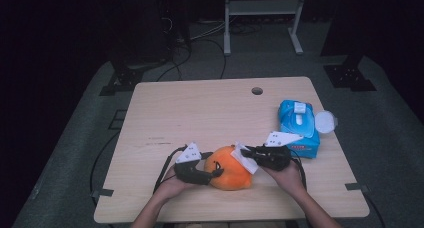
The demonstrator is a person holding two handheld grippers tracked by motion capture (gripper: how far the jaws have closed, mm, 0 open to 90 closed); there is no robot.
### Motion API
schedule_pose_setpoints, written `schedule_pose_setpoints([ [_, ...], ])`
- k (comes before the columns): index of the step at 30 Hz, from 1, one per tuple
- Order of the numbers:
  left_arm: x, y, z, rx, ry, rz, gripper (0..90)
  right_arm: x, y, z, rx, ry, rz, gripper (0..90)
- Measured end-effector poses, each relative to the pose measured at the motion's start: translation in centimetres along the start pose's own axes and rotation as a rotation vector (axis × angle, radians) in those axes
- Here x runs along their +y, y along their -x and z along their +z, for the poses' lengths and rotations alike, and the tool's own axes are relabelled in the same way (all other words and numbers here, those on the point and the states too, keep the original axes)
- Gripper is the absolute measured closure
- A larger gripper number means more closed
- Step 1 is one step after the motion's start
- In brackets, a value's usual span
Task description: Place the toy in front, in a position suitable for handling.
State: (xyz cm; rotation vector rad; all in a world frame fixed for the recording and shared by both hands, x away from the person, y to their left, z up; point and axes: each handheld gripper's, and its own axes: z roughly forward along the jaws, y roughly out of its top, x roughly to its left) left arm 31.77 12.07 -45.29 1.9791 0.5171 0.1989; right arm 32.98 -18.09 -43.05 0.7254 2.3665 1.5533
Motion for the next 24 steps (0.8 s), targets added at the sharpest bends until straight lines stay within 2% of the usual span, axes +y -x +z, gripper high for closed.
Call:
schedule_pose_setpoints([
  [3, -0.1, -0.4, 0.1, 0.000, 0.007, -0.028, 30.1, -0.6, 1.0, -0.5, -0.019, -0.011, 0.036, 81.6],
  [5, -0.2, -0.7, 0.1, 0.001, 0.009, -0.049, 30.1, -0.6, 0.5, -0.7, -0.009, -0.009, 0.025, 81.6],
  [6, -0.3, -0.9, 0.0, 0.001, 0.012, -0.074, 30.0, -0.5, 0.2, -0.7, 0.004, -0.005, 0.019, 81.6],
  [8, -0.5, -1.4, 0.0, -0.001, 0.017, -0.108, 29.9, -0.2, -0.8, -0.6, 0.056, 0.011, -0.001, 81.3],
  [9, -0.5, -1.5, 0.0, 0.001, 0.018, -0.116, 29.7, -0.1, -1.5, -0.3, 0.082, 0.015, -0.029, 81.1],
  [11, -0.6, -1.7, -0.1, 0.000, 0.019, -0.128, 29.6, 0.1, -2.1, 0.0, 0.093, 0.008, -0.071, 81.1],
  [12, -0.6, -1.8, -0.2, 0.000, 0.021, -0.136, 29.6, 0.2, -1.9, 0.0, 0.093, 0.008, -0.078, 81.2],
  [13, -0.6, -1.8, -0.2, 0.001, 0.024, -0.143, 29.8, 0.1, -1.5, -0.1, 0.087, 0.006, -0.063, 81.3],
  [16, -0.6, -1.8, -0.2, 0.005, 0.026, -0.151, 29.9, -0.4, -0.1, -0.5, 0.024, -0.025, -0.049, 81.5],
  [18, -0.6, -1.9, -0.2, 0.006, 0.029, -0.155, 29.8, -0.8, 0.6, -0.9, 0.015, -0.042, -0.023, 81.5],
  [21, -0.6, -1.9, -0.1, 0.015, 0.031, -0.166, 29.6, -0.7, -0.1, -1.0, 0.067, -0.033, -0.035, 81.4],
  [24, -0.5, -1.7, 0.2, 0.022, 0.036, -0.171, 29.4, 0.0, -1.8, -0.5, 0.139, -0.006, -0.087, 81.2],
])
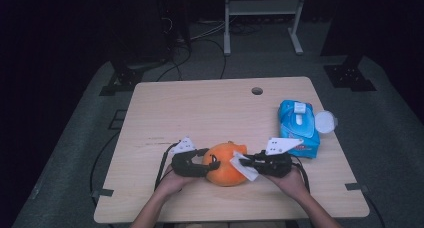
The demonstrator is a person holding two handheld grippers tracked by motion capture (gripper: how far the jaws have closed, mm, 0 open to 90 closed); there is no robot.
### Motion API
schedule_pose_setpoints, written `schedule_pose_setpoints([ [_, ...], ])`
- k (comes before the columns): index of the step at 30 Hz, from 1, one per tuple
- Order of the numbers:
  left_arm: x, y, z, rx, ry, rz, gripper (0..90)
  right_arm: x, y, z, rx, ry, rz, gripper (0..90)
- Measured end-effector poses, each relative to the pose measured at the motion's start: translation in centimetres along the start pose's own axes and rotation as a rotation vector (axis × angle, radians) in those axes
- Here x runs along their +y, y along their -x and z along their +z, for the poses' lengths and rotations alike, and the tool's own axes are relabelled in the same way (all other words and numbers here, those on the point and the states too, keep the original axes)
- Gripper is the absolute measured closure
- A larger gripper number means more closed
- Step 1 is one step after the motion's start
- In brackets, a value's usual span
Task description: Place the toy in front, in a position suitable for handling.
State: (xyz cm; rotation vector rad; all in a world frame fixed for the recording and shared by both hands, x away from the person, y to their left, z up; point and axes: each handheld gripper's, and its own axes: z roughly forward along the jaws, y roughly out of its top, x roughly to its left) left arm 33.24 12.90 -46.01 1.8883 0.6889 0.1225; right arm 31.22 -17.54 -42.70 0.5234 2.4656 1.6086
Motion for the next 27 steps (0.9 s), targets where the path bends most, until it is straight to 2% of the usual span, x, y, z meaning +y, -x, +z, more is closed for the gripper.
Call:
schedule_pose_setpoints([
  [2, 0.0, 0.1, 0.1, 0.005, 0.002, 0.000, 29.1, 0.4, -0.6, 0.5, 0.021, 0.002, -0.028, 81.3],
  [3, 0.1, 0.1, 0.0, 0.000, 0.003, -0.001, 28.8, 0.4, -0.7, 0.6, 0.011, -0.006, -0.035, 81.4],
  [6, 0.4, 0.3, -0.2, -0.055, 0.022, 0.008, 20.5, 0.0, 0.4, 0.4, -0.038, -0.011, 0.008, 81.4],
  [8, 0.5, 0.5, -0.2, -0.076, 0.023, 0.036, 18.1, -0.4, 1.4, -0.1, -0.093, -0.015, 0.036, 81.4],
  [9, 0.5, 0.6, -0.1, -0.084, 0.017, 0.050, 18.1, -0.5, 1.6, -0.3, -0.104, -0.014, 0.044, 81.4],
  [12, 0.6, 0.9, 0.0, -0.052, 0.001, 0.088, 23.7, -0.5, 1.7, -0.5, -0.109, -0.013, 0.059, 81.4],
  [14, 0.7, 0.8, 0.2, -0.031, 0.010, 0.070, 29.3, 0.0, 0.7, -0.2, -0.082, 0.005, 0.024, 81.3],
  [15, 0.8, 0.8, 0.4, -0.025, 0.024, 0.042, 30.3, 0.3, 0.2, 0.1, -0.054, 0.017, 0.006, 81.3],
  [16, 0.8, 0.9, 0.6, -0.019, 0.033, 0.028, 30.6, 0.7, -0.5, 0.5, -0.008, 0.033, -0.012, 81.3],
  [17, 0.9, 0.9, 0.7, -0.017, 0.035, 0.027, 30.4, 0.9, -1.1, 1.0, 0.009, 0.024, -0.032, 81.3],
  [19, 1.1, 1.0, 0.8, -0.014, 0.030, 0.048, 26.6, 1.1, -1.7, 1.9, -0.016, -0.015, -0.079, 81.4],
  [22, 1.0, 0.9, 0.4, -0.029, 0.029, 0.050, 16.3, 0.8, -0.9, 1.7, -0.037, -0.009, -0.042, 81.5],
  [25, 0.9, 0.9, 0.4, -0.048, 0.027, 0.064, 20.2, 0.6, 0.1, 0.6, -0.082, 0.004, -0.012, 81.5],
  [27, 1.1, 1.1, 0.6, -0.036, 0.039, 0.062, 26.0, 0.4, 0.4, 0.3, -0.095, 0.009, 0.003, 81.4],
])
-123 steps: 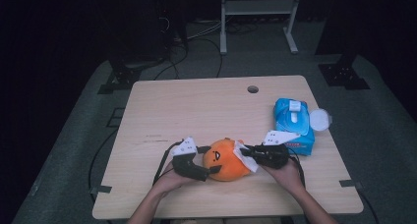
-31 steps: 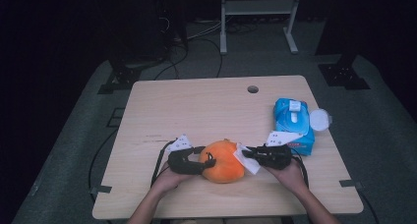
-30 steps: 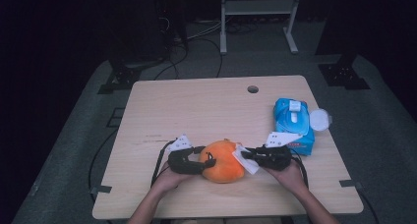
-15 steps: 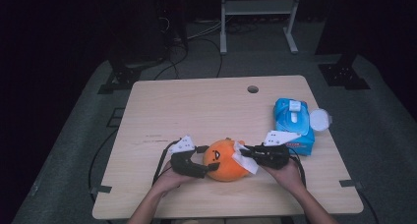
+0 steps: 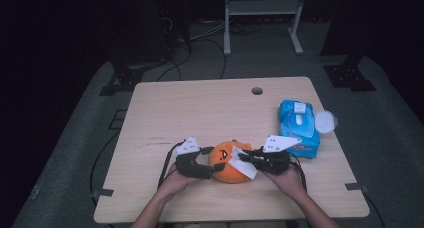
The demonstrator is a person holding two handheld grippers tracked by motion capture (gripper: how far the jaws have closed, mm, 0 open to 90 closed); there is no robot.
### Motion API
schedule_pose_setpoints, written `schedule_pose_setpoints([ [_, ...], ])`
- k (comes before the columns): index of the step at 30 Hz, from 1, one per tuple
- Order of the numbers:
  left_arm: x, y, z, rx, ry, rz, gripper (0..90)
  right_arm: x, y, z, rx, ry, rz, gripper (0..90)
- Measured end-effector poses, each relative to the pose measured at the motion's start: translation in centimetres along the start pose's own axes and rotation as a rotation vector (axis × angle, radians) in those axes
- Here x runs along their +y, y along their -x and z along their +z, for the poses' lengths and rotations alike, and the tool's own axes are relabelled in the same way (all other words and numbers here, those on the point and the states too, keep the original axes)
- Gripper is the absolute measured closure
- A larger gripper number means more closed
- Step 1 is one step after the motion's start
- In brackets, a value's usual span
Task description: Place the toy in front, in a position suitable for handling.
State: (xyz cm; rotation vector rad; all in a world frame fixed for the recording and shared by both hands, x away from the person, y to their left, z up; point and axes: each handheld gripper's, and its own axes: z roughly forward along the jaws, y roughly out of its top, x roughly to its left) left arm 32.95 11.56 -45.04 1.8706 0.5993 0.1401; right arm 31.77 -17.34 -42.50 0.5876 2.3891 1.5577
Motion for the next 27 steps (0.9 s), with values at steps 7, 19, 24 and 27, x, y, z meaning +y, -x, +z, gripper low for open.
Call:
schedule_pose_setpoints([
  [7, 0.3, 0.0, 0.4, 0.018, 0.009, -0.005, 20.8, 0.7, -2.2, 1.3, 0.038, -0.024, -0.106, 81.4],
  [19, 0.6, 0.7, 0.6, 0.008, 0.027, 0.041, 31.0, 0.3, -0.4, 0.1, -0.008, 0.009, -0.028, 81.4],
  [24, 0.4, 0.3, 0.4, 0.022, 0.001, 0.019, 12.4, 0.6, -0.8, 0.8, 0.013, -0.002, -0.044, 81.4],
  [27, 0.3, 0.0, 0.3, 0.000, -0.003, -0.005, 10.7, 0.2, 0.2, 0.1, -0.015, 0.002, -0.011, 81.5],
])
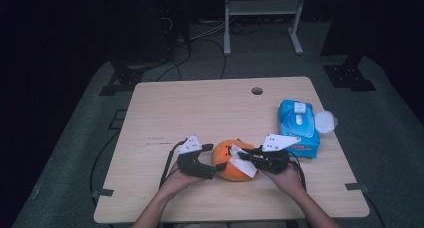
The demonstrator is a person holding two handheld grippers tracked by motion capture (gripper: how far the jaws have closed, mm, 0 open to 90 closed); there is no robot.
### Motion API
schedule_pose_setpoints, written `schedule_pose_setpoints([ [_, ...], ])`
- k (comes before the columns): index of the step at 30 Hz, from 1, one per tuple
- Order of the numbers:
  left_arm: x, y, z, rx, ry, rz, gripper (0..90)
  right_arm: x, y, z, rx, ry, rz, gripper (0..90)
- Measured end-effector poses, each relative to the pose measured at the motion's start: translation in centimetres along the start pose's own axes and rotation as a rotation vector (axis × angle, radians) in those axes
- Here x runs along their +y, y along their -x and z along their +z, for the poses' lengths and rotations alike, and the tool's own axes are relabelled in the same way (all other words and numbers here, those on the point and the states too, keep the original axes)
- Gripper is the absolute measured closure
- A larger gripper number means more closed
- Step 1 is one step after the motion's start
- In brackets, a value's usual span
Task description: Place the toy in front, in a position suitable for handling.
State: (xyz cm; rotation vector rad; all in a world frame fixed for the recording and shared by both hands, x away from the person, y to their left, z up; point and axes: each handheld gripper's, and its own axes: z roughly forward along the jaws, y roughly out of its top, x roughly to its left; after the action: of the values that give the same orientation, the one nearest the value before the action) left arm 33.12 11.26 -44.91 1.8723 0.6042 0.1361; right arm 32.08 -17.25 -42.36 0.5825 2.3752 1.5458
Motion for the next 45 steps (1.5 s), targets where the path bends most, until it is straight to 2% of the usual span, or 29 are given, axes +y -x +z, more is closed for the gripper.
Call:
schedule_pose_setpoints([
  [2, 0.0, 0.1, 0.0, -0.016, -0.012, 0.018, 17.5, -0.1, 0.5, -0.4, -0.022, 0.003, 0.019, 81.4],
  [3, 0.0, 0.3, 0.1, -0.013, -0.014, 0.027, 23.0, -0.2, 0.7, -0.5, -0.023, 0.003, 0.030, 81.5],
  [5, 0.2, 0.5, 0.2, -0.001, -0.010, 0.042, 28.1, 0.0, 0.4, -0.4, -0.026, 0.006, 0.031, 81.5],
  [7, 0.4, 0.9, 0.3, -0.002, 0.005, 0.063, 30.6, 0.5, -0.4, -0.2, -0.009, 0.022, 0.007, 81.5],
  [9, 0.7, 1.8, 0.6, 0.005, 0.007, 0.120, 31.2, 1.2, -1.5, 0.3, 0.031, 0.035, -0.024, 81.5],
  [10, 0.7, 2.1, 0.7, 0.012, -0.005, 0.153, 31.5, 1.5, -2.3, 0.8, 0.042, 0.028, -0.056, 81.5],
  [11, 0.7, 2.1, 0.6, 0.014, -0.009, 0.156, 32.0, 1.6, -2.7, 1.0, 0.037, 0.019, -0.080, 81.5],
  [13, 0.4, 1.9, 0.5, 0.009, -0.009, 0.146, 32.2, 1.5, -2.5, 0.9, 0.032, 0.021, -0.075, 81.6],
  [14, 0.4, 1.8, 0.4, 0.012, -0.019, 0.148, 32.2, 1.4, -1.9, 0.7, 0.025, 0.024, -0.051, 81.6],
  [17, 0.2, 1.4, 0.4, 0.009, -0.022, 0.122, 31.3, 0.8, -0.2, -0.2, -0.037, 0.021, -0.012, 81.6],
  [19, 0.2, 1.2, 0.4, 0.017, -0.018, 0.095, 25.8, 0.3, 0.7, -0.7, -0.060, 0.001, 0.027, 81.6],
  [22, 0.2, 1.0, 0.9, 0.020, -0.015, 0.018, 12.4, -0.1, 0.8, -0.9, -0.043, -0.007, 0.041, 81.6],
  [23, 0.1, 0.9, 1.1, 0.013, -0.019, -0.002, 11.4, 0.0, 0.4, -0.8, -0.027, -0.007, 0.027, 81.5],
  [25, 0.0, 1.0, 1.1, 0.008, -0.012, -0.001, 16.4, 0.4, -0.3, -0.6, -0.004, -0.002, 0.006, 81.4],
  [27, 0.3, 1.6, 1.0, 0.011, -0.010, 0.065, 23.5, 0.9, -1.1, -0.3, 0.020, 0.010, -0.008, 81.5],
  [30, 0.5, 3.2, 1.2, 0.006, -0.023, 0.215, 28.0, 2.0, -2.6, 0.5, 0.039, 0.020, -0.067, 81.5],
  [32, 0.4, 3.6, 1.3, 0.004, -0.026, 0.253, 29.3, 2.3, -2.8, 0.6, 0.027, 0.019, -0.081, 81.5],
  [34, 0.4, 3.4, 1.2, 0.002, -0.033, 0.254, 29.6, 2.0, -2.0, 0.3, 0.015, 0.021, -0.056, 81.5],
  [36, 0.2, 3.0, 1.1, -0.004, -0.033, 0.235, 29.0, 1.5, -0.8, -0.3, -0.026, 0.015, -0.018, 81.5],
  [37, 0.2, 2.8, 1.1, 0.001, -0.032, 0.211, 27.4, 1.2, -0.2, -0.6, -0.043, 0.006, 0.001, 81.5],
  [39, 0.3, 2.5, 1.1, 0.002, -0.025, 0.150, 16.8, 0.6, 0.5, -1.1, -0.052, -0.010, 0.035, 81.6],
  [40, 0.4, 2.3, 1.2, -0.002, -0.018, 0.117, 13.2, 0.3, 0.5, -1.2, -0.049, -0.013, 0.036, 81.6],
  [42, 0.4, 2.3, 1.4, -0.011, -0.023, 0.080, 10.9, 0.3, 0.0, -1.3, -0.032, -0.016, 0.025, 81.7],
  [44, 0.3, 2.3, 1.4, -0.011, -0.022, 0.084, 15.7, 0.7, -0.9, -1.1, -0.007, -0.013, -0.002, 81.7],
  [45, 0.4, 2.4, 1.3, -0.009, -0.023, 0.103, 21.1, 1.1, -1.5, -0.8, 0.017, -0.007, -0.018, 81.9],
])
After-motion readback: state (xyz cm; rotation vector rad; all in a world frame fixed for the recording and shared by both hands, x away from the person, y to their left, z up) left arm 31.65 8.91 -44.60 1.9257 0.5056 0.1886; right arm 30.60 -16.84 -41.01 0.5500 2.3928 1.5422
